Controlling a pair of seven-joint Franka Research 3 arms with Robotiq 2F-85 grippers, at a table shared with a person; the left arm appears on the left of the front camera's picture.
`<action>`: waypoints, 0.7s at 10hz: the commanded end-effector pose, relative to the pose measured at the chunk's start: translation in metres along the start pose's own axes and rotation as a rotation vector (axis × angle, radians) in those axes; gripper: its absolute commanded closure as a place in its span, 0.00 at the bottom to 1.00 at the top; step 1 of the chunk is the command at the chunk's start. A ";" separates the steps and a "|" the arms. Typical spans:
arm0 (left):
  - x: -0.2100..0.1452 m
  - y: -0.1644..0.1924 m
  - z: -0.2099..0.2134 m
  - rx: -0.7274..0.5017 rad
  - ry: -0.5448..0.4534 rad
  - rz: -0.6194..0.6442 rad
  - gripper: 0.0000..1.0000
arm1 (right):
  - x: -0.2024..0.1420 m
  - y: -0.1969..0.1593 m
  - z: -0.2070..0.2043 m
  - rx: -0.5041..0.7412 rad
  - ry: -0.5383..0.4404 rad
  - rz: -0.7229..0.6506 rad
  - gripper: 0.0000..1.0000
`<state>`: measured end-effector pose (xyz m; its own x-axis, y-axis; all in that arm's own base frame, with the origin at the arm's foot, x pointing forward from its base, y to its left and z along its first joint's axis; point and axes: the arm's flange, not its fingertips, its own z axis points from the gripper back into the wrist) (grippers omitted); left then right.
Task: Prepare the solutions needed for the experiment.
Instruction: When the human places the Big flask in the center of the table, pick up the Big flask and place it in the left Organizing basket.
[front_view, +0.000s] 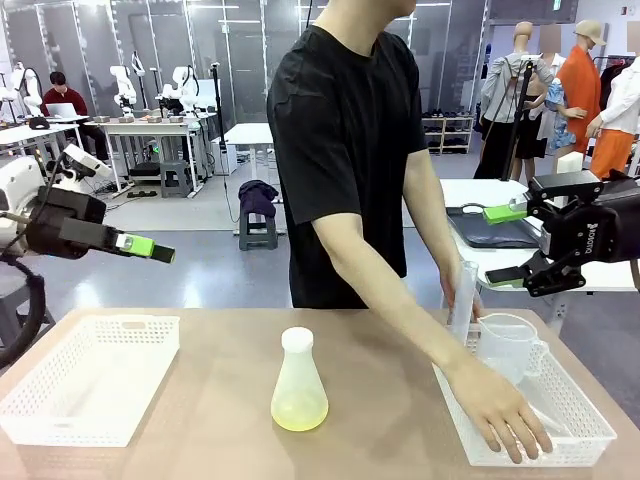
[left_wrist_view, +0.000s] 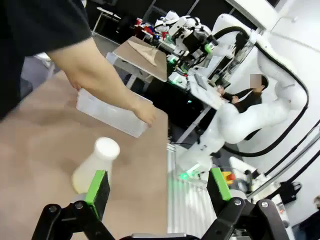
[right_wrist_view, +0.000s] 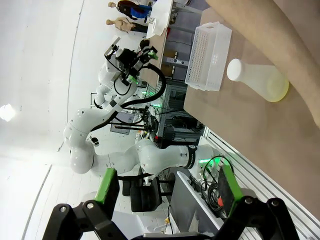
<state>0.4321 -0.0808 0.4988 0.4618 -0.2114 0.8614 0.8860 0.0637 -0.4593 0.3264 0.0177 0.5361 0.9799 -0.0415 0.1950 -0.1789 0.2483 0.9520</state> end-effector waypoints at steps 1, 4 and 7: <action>0.006 0.010 -0.008 0.051 0.020 -0.079 0.00 | 0.001 0.000 0.000 0.010 -0.002 0.008 0.00; 0.006 0.007 -0.004 0.036 0.011 -0.067 0.00 | 0.001 0.000 0.000 0.010 -0.002 0.008 0.00; 0.006 0.007 -0.004 0.036 0.011 -0.067 0.00 | 0.001 0.000 0.000 0.010 -0.002 0.008 0.00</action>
<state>0.4394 -0.0847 0.4976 0.4047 -0.2457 0.8808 0.9144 0.1020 -0.3917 0.3265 0.0177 0.5363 0.9799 -0.0416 0.1953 -0.1792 0.2485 0.9519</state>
